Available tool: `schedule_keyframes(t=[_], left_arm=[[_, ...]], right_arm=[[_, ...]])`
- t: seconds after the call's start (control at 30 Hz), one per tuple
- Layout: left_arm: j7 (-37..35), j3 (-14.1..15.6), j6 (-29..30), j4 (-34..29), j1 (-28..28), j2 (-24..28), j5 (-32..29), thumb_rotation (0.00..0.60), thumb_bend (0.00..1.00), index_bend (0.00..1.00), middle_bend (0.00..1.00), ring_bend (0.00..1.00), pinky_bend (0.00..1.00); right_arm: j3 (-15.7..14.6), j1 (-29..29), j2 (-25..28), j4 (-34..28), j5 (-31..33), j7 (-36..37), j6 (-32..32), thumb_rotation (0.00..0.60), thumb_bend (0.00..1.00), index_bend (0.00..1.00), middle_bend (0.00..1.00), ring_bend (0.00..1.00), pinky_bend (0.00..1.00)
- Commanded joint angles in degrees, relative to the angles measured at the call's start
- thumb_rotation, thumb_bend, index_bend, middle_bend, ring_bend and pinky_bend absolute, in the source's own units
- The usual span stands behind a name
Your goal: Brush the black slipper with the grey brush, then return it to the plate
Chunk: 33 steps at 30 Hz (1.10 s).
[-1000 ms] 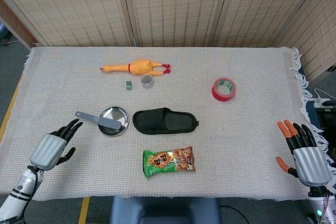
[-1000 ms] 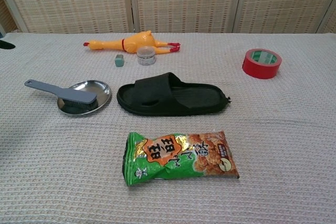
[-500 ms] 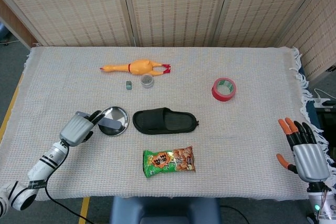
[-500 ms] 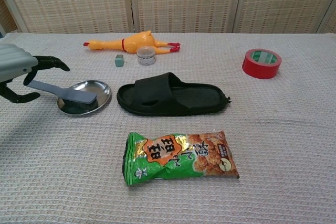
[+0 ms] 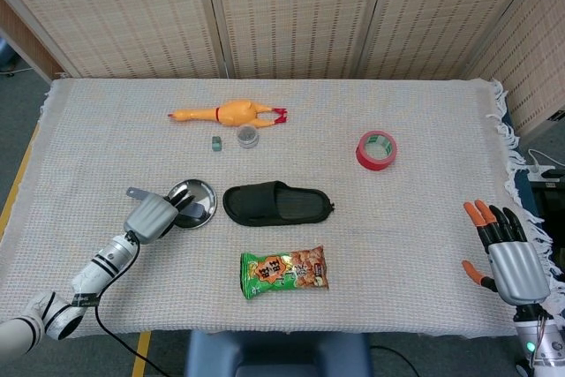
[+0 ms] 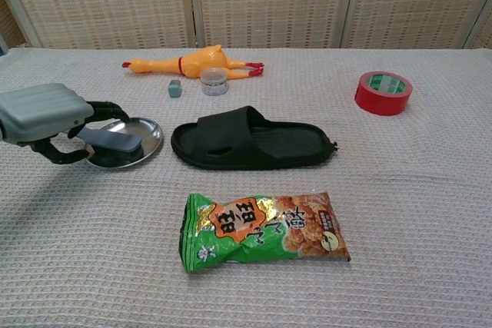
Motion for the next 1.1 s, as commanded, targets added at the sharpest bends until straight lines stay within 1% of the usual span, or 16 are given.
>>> schedule_keyframes(t=[0.03, 0.23, 0.4, 0.6, 0.7, 0.9, 1.1], left_arm=[[0.65, -0.09, -0.3, 0.47, -0.6, -0.69, -0.51, 0.6, 0.42, 0.14, 0.15, 0.55, 0.83], [1.61, -0.03, -0.61, 2.33, -1.46, -2.01, -1.41, 0.6, 0.42, 0.15, 0.2, 0.59, 0.84], [2.05, 0.4, -0.81, 3.62, -1.86, -2.64, -1.84, 0.6, 0.42, 0.18, 0.22, 0.59, 0.84], [2.63, 1.09, -1.12, 4.46, -2.34, -2.98, -2.08, 0.6, 0.42, 0.26, 0.25, 0.59, 0.85], [2.72, 1.3, -0.81, 5.14, -2.3, -3.29, -2.28, 0.6, 0.42, 0.28, 0.29, 0.59, 0.85], [1.97, 1.96, -0.02, 6.58, -2.25, -3.81, -2.17, 0.6, 0.42, 0.31, 0.31, 0.59, 0.85], [1.38, 2.63, 0.51, 9.36, -2.1, -4.8, -2.1, 0.6, 0.43, 0.33, 0.35, 0.6, 0.86]], right_arm=[[-0.03, 0.07, -0.01, 0.0, 0.31, -0.13, -0.32, 0.6, 0.15, 0.0, 0.0, 0.0, 0.0], [-0.35, 0.58, 0.2, -0.36, 1.6, -0.6, -2.52, 0.6, 0.15, 0.0, 0.0, 0.0, 0.0], [-0.35, 0.5, 0.43, -0.68, 1.92, -0.85, -2.51, 0.6, 0.15, 0.0, 0.0, 0.0, 0.0], [-0.54, 0.51, 0.73, -1.05, 1.86, -0.88, -2.61, 0.6, 0.15, 0.0, 0.0, 0.0, 0.0], [-0.57, 0.52, 0.78, -1.09, 1.89, -0.9, -2.66, 0.6, 0.15, 0.0, 0.0, 0.0, 0.0], [-0.8, 0.79, 0.77, -1.4, 2.23, -1.51, -3.56, 0.6, 0.15, 0.0, 0.0, 0.0, 0.0], [-0.86, 0.94, 0.65, -1.46, 2.39, -1.8, -3.89, 0.6, 0.15, 0.0, 0.0, 0.0, 0.0]])
